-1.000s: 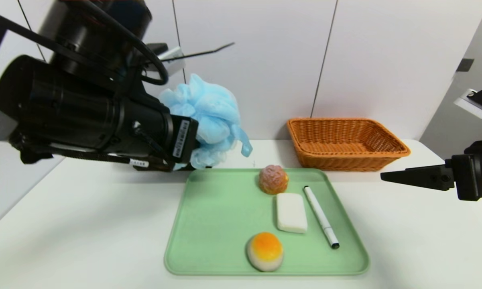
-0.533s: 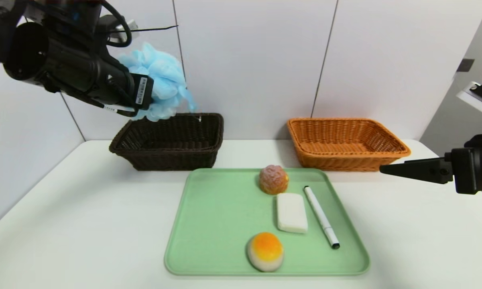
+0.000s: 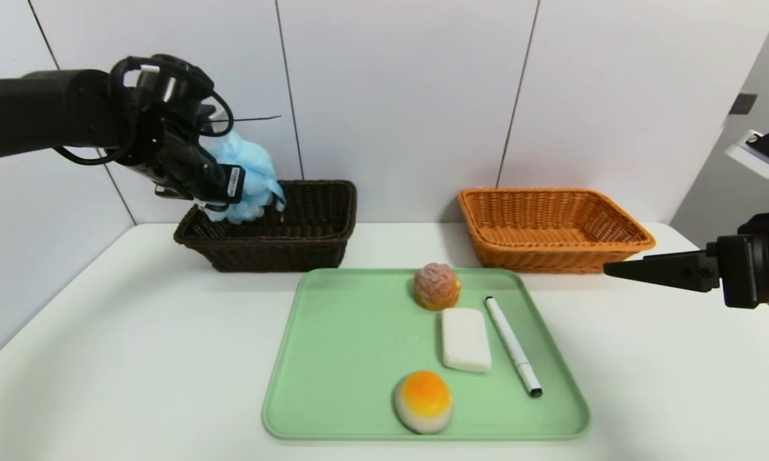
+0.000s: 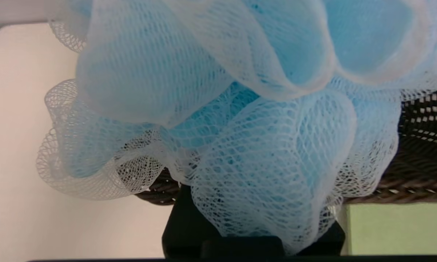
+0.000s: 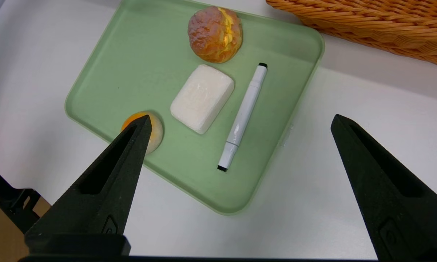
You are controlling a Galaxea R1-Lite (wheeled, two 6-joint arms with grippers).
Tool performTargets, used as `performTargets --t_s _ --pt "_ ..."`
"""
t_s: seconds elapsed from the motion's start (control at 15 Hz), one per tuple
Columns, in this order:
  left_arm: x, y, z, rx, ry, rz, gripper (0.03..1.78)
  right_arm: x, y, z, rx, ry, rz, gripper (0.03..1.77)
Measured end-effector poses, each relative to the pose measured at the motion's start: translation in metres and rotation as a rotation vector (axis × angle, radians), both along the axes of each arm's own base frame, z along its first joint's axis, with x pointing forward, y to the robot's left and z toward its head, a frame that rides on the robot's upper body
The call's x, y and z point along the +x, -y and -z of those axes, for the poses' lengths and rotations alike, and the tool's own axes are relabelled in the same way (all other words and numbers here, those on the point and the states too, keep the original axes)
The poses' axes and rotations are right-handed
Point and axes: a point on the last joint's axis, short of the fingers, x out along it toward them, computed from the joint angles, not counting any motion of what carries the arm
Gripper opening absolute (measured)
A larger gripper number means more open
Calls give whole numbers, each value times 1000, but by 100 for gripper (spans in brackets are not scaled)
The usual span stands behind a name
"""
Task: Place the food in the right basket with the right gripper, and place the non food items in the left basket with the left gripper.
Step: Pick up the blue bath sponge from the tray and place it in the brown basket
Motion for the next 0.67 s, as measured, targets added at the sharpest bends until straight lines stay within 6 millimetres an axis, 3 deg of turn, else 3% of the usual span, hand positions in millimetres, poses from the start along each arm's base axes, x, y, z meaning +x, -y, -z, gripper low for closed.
performTargets --t_s 0.33,0.47,0.67 --pt "18 -2 22 -4 -48 -19 97 0 0 1 0 -4 0 170" --pt "17 -3 18 -7 -35 -19 113 0 0 1 0 -6 -1 170" --pt "4 -3 -5 -27 25 0 132 0 0 2 1 -9 -1 170"
